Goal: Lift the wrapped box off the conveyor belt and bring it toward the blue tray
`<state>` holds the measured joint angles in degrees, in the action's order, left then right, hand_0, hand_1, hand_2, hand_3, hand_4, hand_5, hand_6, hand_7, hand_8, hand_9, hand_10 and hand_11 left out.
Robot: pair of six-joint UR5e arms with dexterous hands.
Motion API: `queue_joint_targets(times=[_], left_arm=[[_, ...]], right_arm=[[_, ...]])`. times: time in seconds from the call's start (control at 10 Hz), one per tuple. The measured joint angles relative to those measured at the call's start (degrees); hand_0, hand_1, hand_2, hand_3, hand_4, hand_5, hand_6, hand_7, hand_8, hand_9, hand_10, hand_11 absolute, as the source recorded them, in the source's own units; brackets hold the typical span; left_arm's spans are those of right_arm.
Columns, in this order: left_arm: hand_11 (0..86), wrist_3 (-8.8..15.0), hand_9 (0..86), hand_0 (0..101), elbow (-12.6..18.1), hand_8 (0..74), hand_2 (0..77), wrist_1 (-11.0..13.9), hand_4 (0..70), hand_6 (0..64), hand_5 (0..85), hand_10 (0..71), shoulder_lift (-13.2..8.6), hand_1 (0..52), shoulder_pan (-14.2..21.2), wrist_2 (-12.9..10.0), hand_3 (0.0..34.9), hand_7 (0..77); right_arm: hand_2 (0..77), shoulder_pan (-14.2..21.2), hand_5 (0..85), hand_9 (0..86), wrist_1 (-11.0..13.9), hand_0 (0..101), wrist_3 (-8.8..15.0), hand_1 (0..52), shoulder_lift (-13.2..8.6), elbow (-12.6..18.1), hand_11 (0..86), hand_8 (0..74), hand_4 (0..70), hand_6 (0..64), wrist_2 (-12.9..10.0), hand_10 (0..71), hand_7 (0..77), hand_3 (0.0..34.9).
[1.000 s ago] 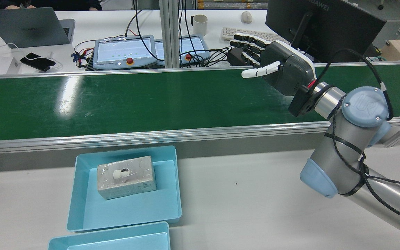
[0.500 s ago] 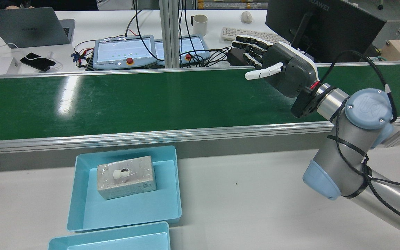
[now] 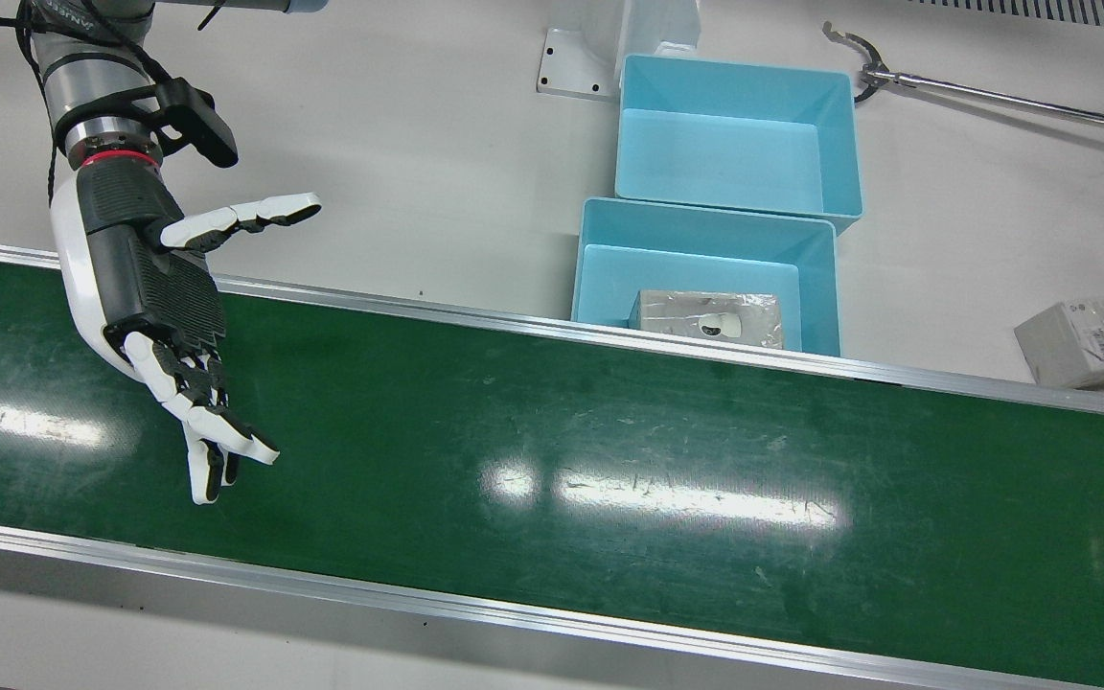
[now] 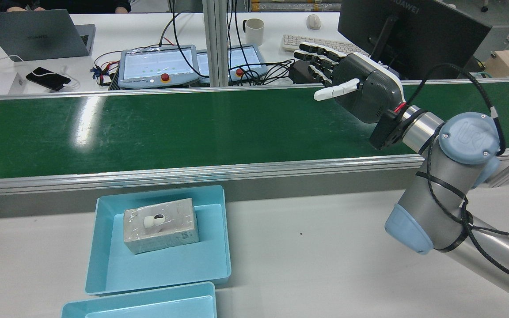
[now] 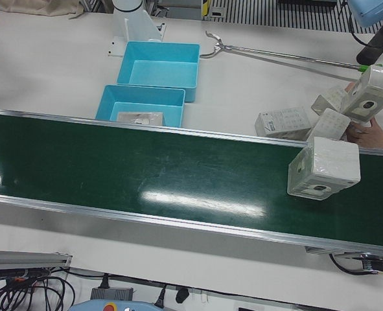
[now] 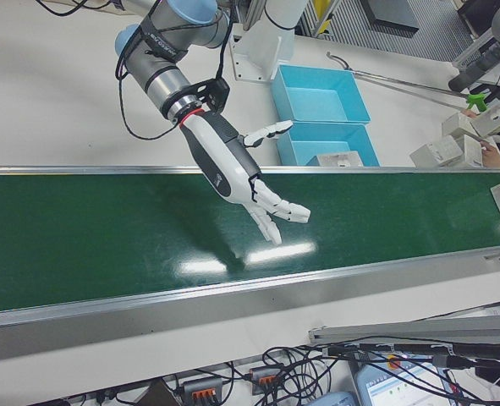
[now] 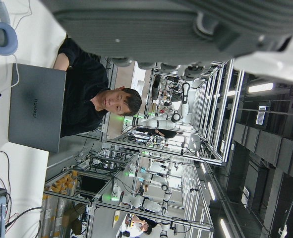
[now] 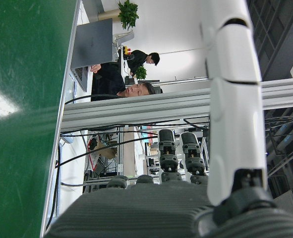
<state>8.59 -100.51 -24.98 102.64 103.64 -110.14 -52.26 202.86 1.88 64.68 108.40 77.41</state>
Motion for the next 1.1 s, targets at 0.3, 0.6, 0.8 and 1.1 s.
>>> queue_joint_targets(times=[0.3, 0.6, 0.8, 1.1], left_arm=[[0.0, 0.0, 0.0, 0, 0.0, 0.5, 1.1, 0.0, 0.0, 0.0, 0.5, 0.0, 0.0, 0.0, 0.0, 0.0, 0.0, 0.5], [0.0, 0.0, 0.0, 0, 0.0, 0.5, 1.1, 0.0, 0.0, 0.0, 0.5, 0.5, 0.0, 0.0, 0.0, 0.0, 0.0, 0.5], [0.0, 0.0, 0.0, 0, 0.0, 0.5, 1.1, 0.0, 0.0, 0.0, 0.5, 0.5, 0.0, 0.0, 0.0, 0.0, 0.0, 0.5], [0.0, 0.0, 0.5, 0, 0.0, 0.5, 1.1, 0.0, 0.0, 0.0, 1.1, 0.0, 0.0, 0.0, 0.0, 0.0, 0.0, 0.5]], right_arm=[[10.4, 0.0, 15.8, 2.2, -0.2, 50, -0.3, 15.3, 0.0, 0.0, 2.2, 0.0, 12.0, 4.4, -0.1, 0.0, 15.8, 1.9], [12.5, 0.0, 16.4, 2.2, -0.3, 50, -1.2, 19.1, -0.1, 0.0, 2.2, 0.0, 13.1, 4.4, -0.1, 0.0, 15.8, 1.9], [12.5, -0.2, 16.4, 2.2, -0.3, 50, -1.8, 18.0, -0.3, -0.2, 2.2, 0.0, 13.1, 5.5, -0.1, 0.0, 16.9, 2.0], [13.1, -0.7, 18.0, 2.2, -0.3, 50, -2.3, 18.0, -0.4, -0.2, 2.2, 0.0, 15.3, 7.1, -0.1, 0.0, 19.1, 3.5]])
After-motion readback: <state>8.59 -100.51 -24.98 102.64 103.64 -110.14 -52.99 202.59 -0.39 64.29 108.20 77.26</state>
